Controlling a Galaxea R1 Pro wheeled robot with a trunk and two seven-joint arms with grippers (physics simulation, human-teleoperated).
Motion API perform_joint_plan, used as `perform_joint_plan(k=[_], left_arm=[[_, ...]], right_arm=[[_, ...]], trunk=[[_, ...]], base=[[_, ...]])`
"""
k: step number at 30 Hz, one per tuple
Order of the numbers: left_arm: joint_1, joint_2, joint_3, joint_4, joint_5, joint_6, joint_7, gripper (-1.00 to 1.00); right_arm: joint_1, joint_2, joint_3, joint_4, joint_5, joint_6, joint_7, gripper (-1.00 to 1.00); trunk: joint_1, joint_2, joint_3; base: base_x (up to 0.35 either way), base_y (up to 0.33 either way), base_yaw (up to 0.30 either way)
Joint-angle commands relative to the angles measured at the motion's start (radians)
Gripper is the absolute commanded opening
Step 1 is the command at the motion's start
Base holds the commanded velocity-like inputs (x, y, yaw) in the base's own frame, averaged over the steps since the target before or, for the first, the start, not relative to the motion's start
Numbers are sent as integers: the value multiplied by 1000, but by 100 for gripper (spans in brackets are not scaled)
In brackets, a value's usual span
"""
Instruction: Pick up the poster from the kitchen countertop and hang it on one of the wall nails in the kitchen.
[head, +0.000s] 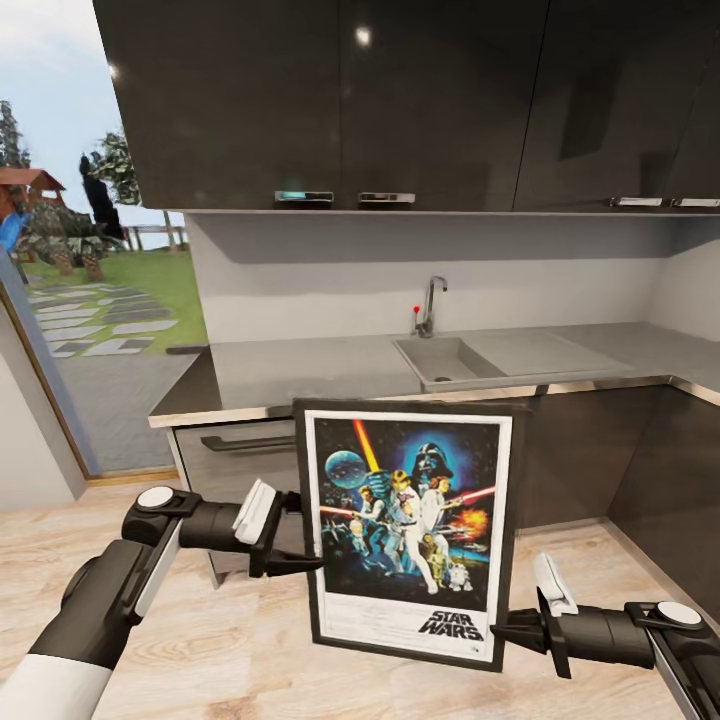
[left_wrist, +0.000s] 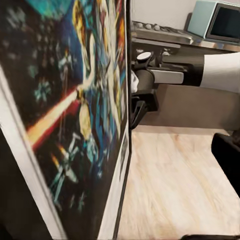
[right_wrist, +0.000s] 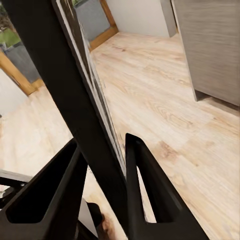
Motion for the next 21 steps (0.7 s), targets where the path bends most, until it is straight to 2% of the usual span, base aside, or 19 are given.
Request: perform_joint_plan(k=[1,7,21], left_arm=[[-1,1,-1,-3,4,10,-2,100],[-1,1,7,-32,4,27,-2,100],[-1,8,16,-28,-1,31,-3,100]], right_arm=[[-1,0,0,0,-2,14,3,-100],[-1,0,0,0,-2,14,3,-100],[-1,0,-1,1,-8,14,3,-100]], trunk=[[0,-1,-1],[0,-1,-1],[0,-1,-1]], base=[[0,0,0],[0,0,0],[0,0,0]])
